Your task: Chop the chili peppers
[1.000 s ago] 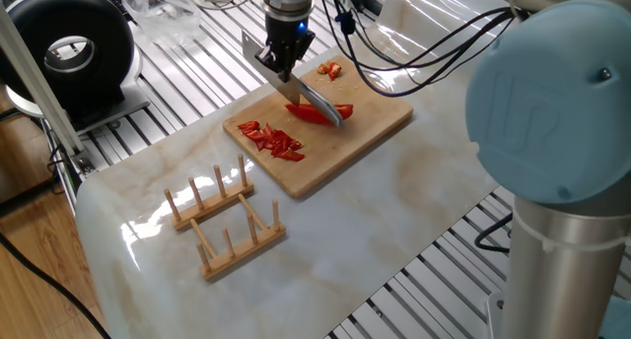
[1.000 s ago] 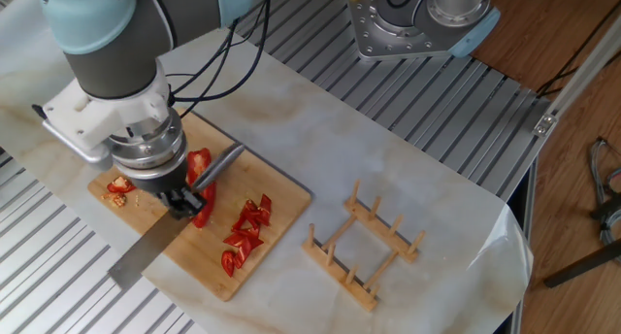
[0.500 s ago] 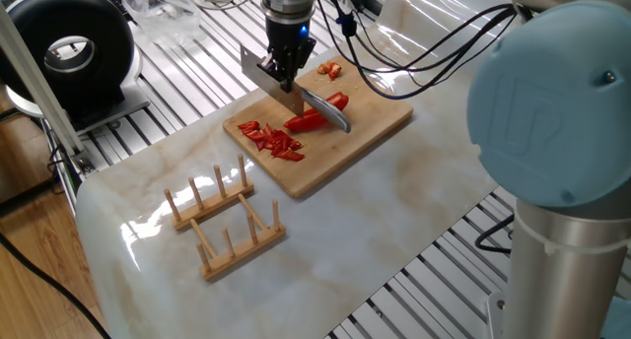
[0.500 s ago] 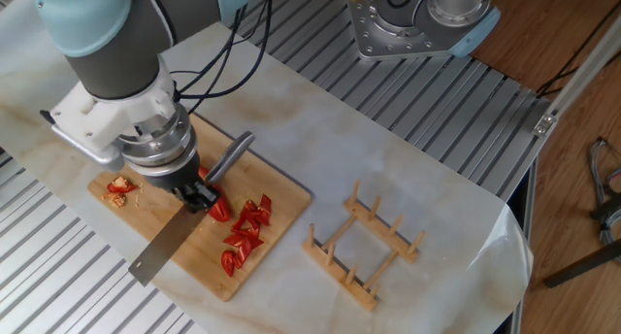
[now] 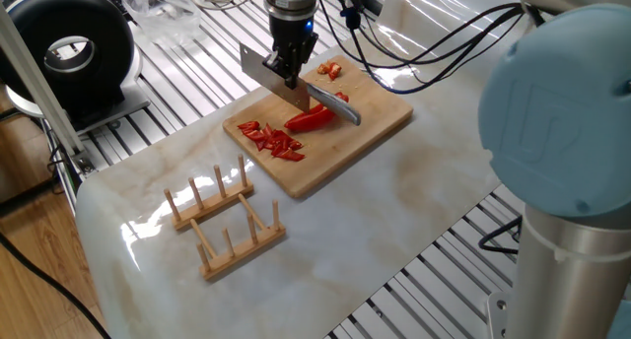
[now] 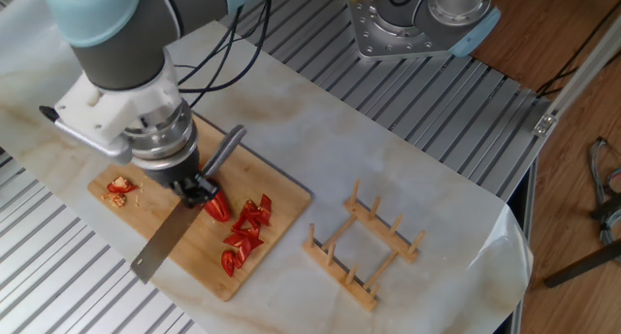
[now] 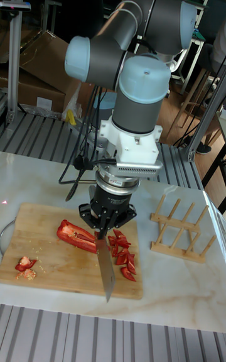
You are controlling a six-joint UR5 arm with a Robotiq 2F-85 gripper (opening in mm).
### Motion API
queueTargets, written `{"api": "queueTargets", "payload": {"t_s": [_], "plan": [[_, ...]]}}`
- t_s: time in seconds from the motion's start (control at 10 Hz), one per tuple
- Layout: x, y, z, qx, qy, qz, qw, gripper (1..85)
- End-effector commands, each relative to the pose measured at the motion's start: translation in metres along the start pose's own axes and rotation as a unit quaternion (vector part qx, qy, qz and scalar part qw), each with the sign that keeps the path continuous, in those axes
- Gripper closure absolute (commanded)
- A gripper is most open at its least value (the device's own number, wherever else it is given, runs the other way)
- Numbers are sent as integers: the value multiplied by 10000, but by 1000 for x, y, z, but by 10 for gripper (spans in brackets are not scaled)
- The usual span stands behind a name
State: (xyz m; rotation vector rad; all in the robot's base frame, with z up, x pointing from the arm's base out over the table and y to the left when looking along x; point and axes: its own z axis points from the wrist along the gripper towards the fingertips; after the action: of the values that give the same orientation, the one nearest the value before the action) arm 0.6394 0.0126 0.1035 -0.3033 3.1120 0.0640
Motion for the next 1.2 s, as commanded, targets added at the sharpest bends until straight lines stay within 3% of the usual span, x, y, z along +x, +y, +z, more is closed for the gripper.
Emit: {"api": "queueTargets", "payload": {"t_s": [0.0,0.2,0.3,0.7,0.9,1.1], "plan": [[26,16,-14,-183,158,-182,9995,843],[40,7,-17,-66,238,-142,9996,843],[43,6,-15,-174,278,-59,9994,843],[40,9,3,-327,175,-146,9992,843],[40,19,10,-324,190,-192,9991,843],[36,18,15,-198,225,-205,9993,843]]}}
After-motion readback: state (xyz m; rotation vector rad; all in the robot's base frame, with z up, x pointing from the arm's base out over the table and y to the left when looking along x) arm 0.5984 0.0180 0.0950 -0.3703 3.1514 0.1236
